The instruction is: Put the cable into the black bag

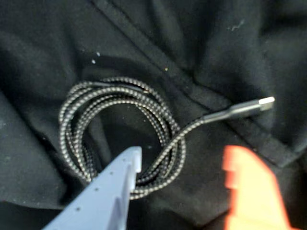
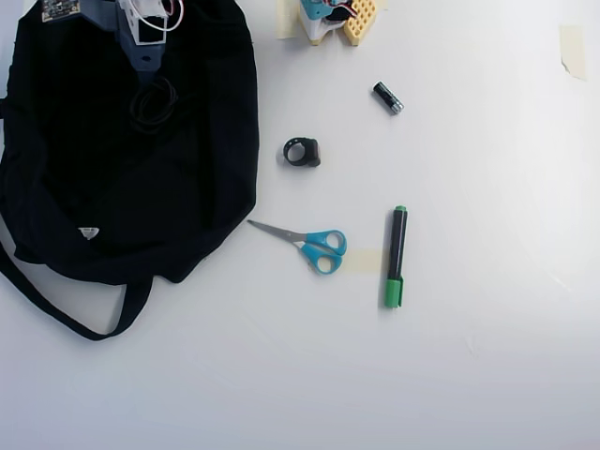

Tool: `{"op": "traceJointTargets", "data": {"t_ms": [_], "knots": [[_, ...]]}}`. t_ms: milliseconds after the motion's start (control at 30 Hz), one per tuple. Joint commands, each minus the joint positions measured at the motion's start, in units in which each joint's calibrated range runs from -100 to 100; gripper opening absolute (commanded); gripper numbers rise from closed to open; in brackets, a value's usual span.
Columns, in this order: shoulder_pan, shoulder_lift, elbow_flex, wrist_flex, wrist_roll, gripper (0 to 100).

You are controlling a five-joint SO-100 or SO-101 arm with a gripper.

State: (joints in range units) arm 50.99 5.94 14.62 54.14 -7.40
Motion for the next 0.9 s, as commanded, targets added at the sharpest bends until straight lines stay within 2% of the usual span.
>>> {"op": "traceJointTargets", "data": {"t_ms": [0, 133, 267, 367, 433, 500, 533, 700, 867], "knots": [[-2.3, -2.2, 0.0, 0.0, 0.1, 27], [-9.5, -7.6, 0.0, 5.3, 0.0, 27], [-20.4, -24.3, 0.1, 15.6, -2.2, 26], [-31.7, -36.1, 6.1, 17.3, -4.2, 26], [-43.1, -43.4, 10.3, 16.6, -6.3, 26], [-51.1, -47.4, 12.0, 15.3, -8.2, 14], [-54.7, -47.8, 13.8, 13.5, -8.3, 4], [-55.7, -50.3, 18.3, 13.7, -10.8, 2], [-56.0, -59.4, 27.0, 19.4, -7.8, 2]]}}
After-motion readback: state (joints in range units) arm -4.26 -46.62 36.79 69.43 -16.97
